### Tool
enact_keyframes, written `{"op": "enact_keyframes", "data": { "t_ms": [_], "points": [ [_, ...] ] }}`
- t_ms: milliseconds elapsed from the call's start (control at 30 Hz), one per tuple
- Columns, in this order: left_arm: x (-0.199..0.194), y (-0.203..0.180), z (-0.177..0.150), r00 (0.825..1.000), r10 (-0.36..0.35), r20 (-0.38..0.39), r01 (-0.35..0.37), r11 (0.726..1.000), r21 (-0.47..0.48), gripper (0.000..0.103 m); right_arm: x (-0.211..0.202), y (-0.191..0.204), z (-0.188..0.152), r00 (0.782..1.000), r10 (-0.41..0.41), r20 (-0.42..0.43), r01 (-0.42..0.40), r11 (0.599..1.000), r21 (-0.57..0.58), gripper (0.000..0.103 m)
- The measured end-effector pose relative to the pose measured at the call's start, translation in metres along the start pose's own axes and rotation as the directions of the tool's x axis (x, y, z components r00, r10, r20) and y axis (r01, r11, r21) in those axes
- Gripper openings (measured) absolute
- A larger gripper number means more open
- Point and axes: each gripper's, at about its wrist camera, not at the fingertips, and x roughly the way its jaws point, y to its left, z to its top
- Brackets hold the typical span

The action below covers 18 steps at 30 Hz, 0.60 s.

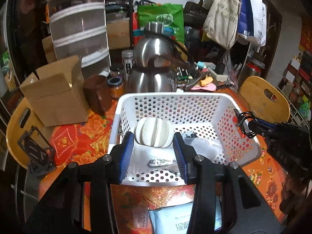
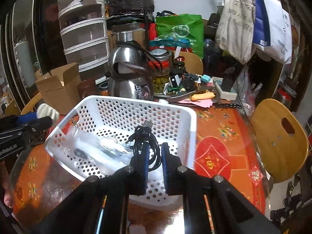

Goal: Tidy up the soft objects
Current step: 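Carry the cable in the right tool while the left carries the white object over the basket, then open both tools to drop the cable and white object into the basket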

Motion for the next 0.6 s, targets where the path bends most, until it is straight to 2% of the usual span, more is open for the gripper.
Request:
{"op": "enact_keyframes", "data": {
  "t_ms": [333,367,400,433,467,500,600],
  "points": [
    [0.030,-0.002,-0.014,1.000,0.009,-0.009,-0.008,1.000,0.013,0.041,0.028,0.013,-0.009,0.999,0.000,-0.043,-0.001,1.000,-0.025,0.011],
    [0.031,-0.001,-0.017,1.000,0.000,-0.012,0.001,1.000,0.018,0.049,0.029,0.014,-0.010,0.999,0.001,-0.049,-0.003,1.000,-0.024,0.017],
    [0.033,-0.001,-0.018,1.000,0.003,-0.010,-0.003,1.000,0.020,0.068,0.029,0.015,-0.010,0.999,0.001,-0.051,-0.002,1.000,-0.024,0.035],
    [0.032,-0.001,-0.019,1.000,0.018,-0.002,-0.018,1.000,0.022,0.079,0.027,0.015,-0.010,0.999,-0.006,-0.040,0.005,1.000,-0.026,0.047],
    [0.032,-0.001,-0.021,1.000,0.026,0.006,-0.026,0.999,0.026,0.093,0.023,0.016,-0.010,1.000,-0.015,-0.020,0.015,0.999,-0.030,0.067],
    [0.030,0.000,-0.022,0.999,0.032,0.015,-0.032,0.999,0.027,0.095,0.019,0.018,-0.010,1.000,-0.030,0.005,0.031,0.999,-0.039,0.078],
    [0.021,0.002,-0.025,0.996,0.075,0.047,-0.077,0.996,0.041,0.102,0.007,0.017,-0.011,0.998,-0.048,0.033,0.049,0.998,-0.044,0.079]
  ]
}}
